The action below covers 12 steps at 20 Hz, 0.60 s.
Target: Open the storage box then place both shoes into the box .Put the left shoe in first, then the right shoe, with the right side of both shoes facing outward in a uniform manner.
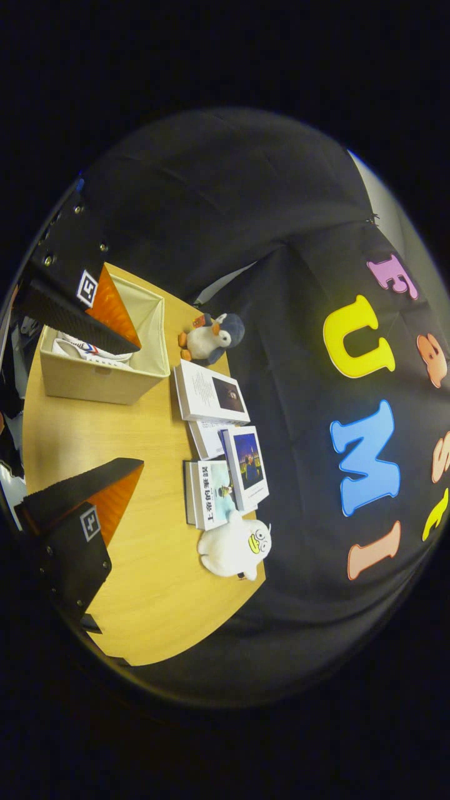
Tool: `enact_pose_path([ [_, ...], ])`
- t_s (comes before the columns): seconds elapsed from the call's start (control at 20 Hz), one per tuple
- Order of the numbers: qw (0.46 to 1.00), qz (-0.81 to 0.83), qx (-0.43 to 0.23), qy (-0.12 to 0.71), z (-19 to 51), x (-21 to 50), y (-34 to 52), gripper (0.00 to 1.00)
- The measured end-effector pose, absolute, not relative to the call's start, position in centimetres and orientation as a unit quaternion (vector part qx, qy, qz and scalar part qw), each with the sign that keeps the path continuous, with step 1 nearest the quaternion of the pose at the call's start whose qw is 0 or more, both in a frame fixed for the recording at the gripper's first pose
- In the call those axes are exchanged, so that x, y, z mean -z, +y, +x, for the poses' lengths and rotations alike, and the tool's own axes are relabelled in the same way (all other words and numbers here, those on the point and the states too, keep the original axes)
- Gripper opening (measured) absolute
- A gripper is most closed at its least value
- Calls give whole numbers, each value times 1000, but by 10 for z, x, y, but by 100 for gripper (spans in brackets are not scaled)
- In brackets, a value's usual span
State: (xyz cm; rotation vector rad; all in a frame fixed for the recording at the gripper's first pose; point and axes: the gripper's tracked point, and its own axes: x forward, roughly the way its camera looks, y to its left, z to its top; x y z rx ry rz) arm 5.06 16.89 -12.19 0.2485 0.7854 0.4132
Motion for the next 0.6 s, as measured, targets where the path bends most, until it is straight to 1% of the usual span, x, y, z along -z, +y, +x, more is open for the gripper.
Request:
enact_pose_path([
  [0.25,921,102,-164,337,54,103,96,99],
  [0.6,953,58,-139,264,53,74,29,99],
])
